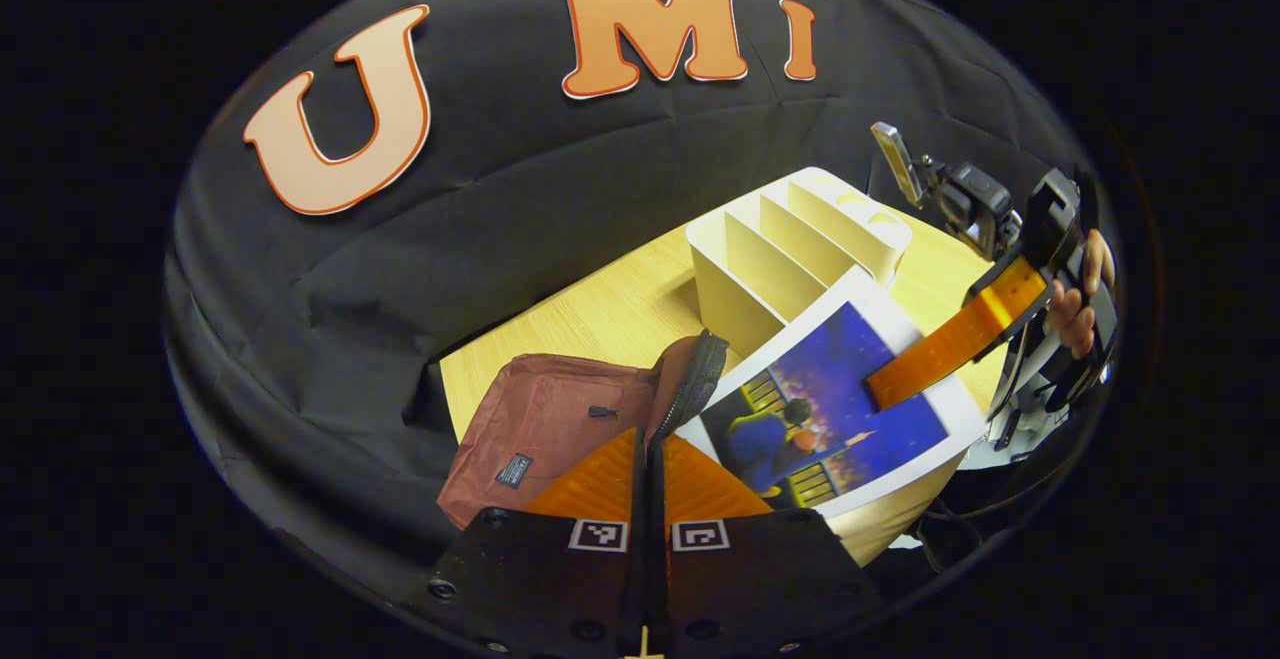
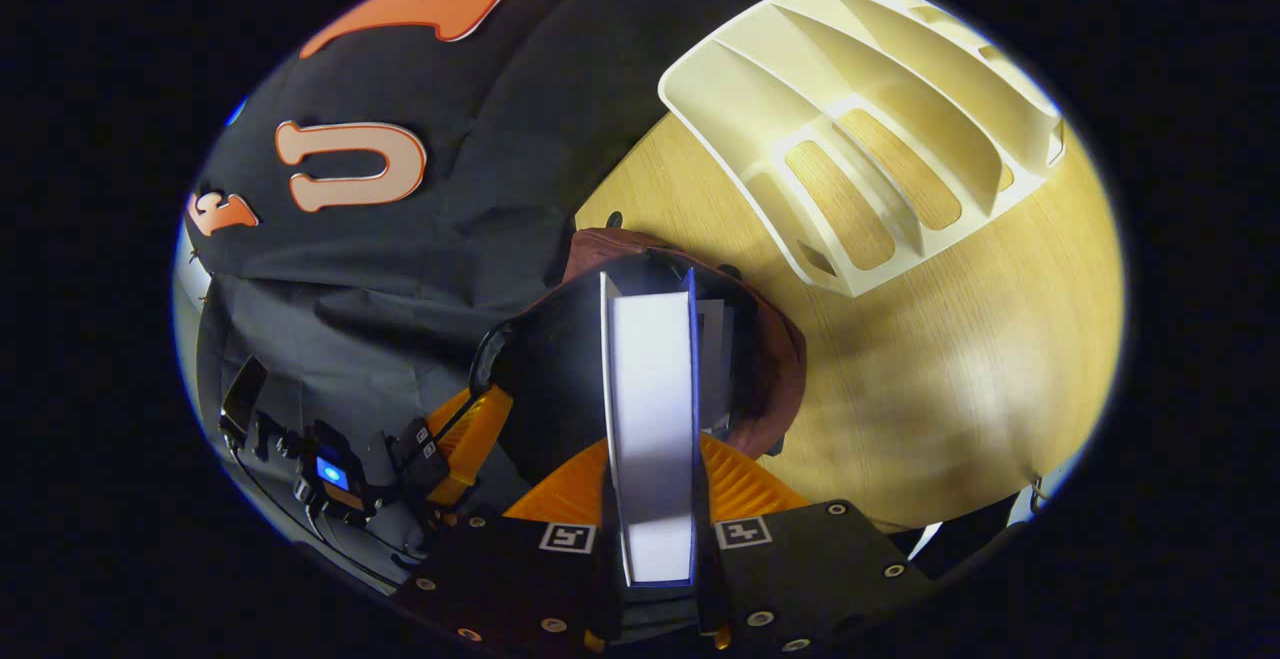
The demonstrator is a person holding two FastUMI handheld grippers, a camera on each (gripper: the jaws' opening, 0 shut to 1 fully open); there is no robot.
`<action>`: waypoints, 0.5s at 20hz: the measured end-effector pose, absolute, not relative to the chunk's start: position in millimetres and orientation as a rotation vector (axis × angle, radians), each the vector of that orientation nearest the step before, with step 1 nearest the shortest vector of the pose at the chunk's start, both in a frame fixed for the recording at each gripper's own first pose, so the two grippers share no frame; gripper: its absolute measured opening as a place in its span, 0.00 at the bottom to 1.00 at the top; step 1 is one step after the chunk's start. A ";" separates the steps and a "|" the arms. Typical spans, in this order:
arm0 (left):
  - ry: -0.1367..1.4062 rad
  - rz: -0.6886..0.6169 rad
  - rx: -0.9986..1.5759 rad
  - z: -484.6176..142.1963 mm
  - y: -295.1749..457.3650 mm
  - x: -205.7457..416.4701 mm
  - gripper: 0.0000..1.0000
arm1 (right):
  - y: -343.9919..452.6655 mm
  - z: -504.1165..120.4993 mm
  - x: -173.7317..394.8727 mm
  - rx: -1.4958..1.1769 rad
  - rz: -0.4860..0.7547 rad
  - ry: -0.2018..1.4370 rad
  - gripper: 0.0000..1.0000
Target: Open the schoolbag, grab two books from the bookshelf and put them into the schoolbag.
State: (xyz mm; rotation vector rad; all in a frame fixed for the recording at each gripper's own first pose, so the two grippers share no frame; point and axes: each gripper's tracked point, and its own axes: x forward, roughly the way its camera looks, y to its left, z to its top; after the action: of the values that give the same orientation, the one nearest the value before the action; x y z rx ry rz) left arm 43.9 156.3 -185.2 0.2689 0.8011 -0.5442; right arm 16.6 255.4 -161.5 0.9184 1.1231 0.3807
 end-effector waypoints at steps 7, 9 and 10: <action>0.782 -0.585 0.272 -172.6 140.2 41.6 0.02 | 305.5 -193.4 36.3 0.951 0.391 1.077 0.29; 0.782 -0.594 0.270 -171.2 137.5 40.7 0.02 | 327.9 -205.4 41.8 1.012 0.396 1.081 0.29; 0.780 -0.597 0.266 -170.7 135.7 40.0 0.02 | 335.3 -210.2 45.0 1.045 0.398 1.081 0.29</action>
State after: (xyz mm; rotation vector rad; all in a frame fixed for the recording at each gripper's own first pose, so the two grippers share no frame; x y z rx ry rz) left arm 40.0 135.7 -170.7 0.2657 0.7797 -0.5971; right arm 45.0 335.3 -210.2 1.0452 1.0805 0.3976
